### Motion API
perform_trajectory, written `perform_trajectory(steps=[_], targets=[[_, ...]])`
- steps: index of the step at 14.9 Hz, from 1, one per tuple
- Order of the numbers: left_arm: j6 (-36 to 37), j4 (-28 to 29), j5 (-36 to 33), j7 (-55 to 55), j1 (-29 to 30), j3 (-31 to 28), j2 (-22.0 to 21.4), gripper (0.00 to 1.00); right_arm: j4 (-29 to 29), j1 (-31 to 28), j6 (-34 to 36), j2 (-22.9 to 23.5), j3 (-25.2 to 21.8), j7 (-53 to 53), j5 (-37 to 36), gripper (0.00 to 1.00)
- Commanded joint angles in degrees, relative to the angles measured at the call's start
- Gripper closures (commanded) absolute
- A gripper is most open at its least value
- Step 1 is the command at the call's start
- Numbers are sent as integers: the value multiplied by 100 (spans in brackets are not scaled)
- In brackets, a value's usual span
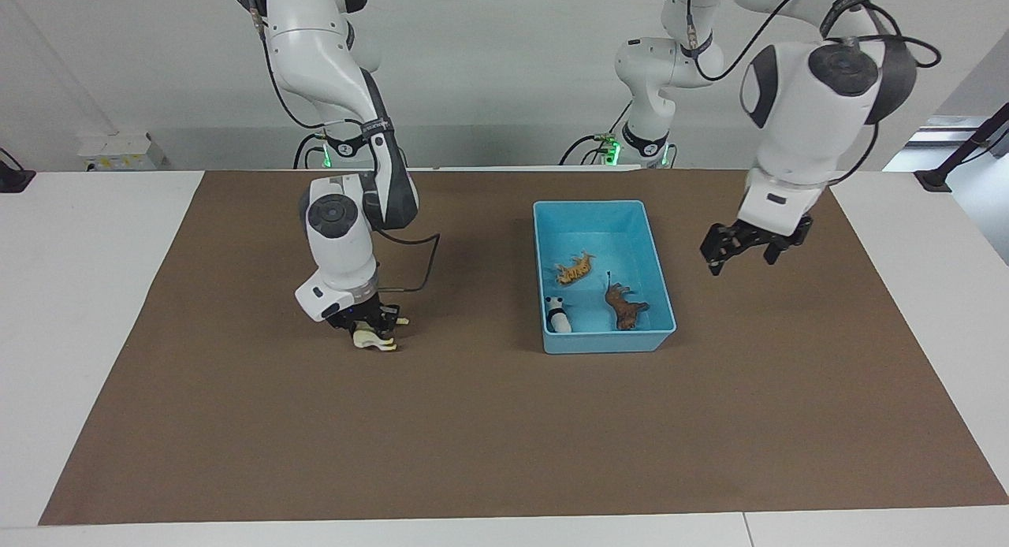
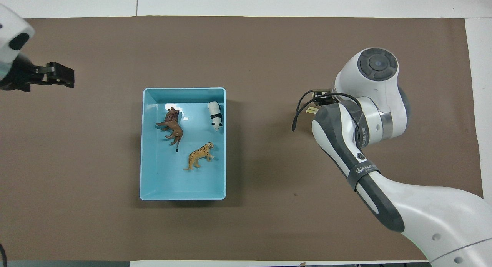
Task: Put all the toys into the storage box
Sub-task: 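Place the cream horse into the blue box with the right gripper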
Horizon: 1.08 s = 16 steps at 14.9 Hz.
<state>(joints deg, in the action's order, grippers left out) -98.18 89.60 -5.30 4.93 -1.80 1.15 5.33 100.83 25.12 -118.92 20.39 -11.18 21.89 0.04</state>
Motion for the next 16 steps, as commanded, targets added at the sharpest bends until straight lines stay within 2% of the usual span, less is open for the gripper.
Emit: perform_trajectory(steps=[1, 3, 4, 5, 6, 8, 10, 11, 12, 13, 14, 16], targets=[[578, 259, 55, -335, 188, 52, -610, 0, -1482, 492, 1323, 174, 64, 1180, 101, 100], [1002, 443, 46, -274, 171, 61, -857, 0, -2554, 940, 1958, 560, 55, 2515, 312, 100], [1073, 513, 46, -299, 171, 61, -901, 0, -3090, 1142, 2038, 797, 64, 3218, 426, 100], [1230, 645, 46, -335, 171, 52, -989, 0, -3374, 1440, 1970, 921, 64, 3790, 523, 100], [1327, 907, 46, -309, 180, 52, -1146, 0, -3446, 1730, 1795, 975, 64, 4196, 602, 100], [1066, 1269, 55, -282, 180, 61, -1358, 0, -3412, 2083, 841, 1141, 81, 4699, 830, 100], [732, 1078, 99, -317, 180, 61, -1245, 0, -3394, 2294, 74, 1422, 73, 4737, 928, 100], [791, 824, 169, -317, 171, 52, -1105, 0, -3264, 2417, -208, 1415, 72, 4728, 867, 100], [966, 543, 169, -317, 180, 52, -930, 0, -3045, 2453, -306, 1380, 72, 4737, 858, 78], [1142, 332, 161, -326, 180, 52, -763, 0, -2990, 2506, -290, 1371, 81, 4763, 901, 9], [1144, 295, 169, -335, 180, 52, -753, 0, -2999, 2532, -246, 1362, 73, 4807, 963, 0], [1100, 347, 178, -580, 189, 52, -761, 0, -3007, 2541, -193, 1344, 81, 5130, 972, 0]])
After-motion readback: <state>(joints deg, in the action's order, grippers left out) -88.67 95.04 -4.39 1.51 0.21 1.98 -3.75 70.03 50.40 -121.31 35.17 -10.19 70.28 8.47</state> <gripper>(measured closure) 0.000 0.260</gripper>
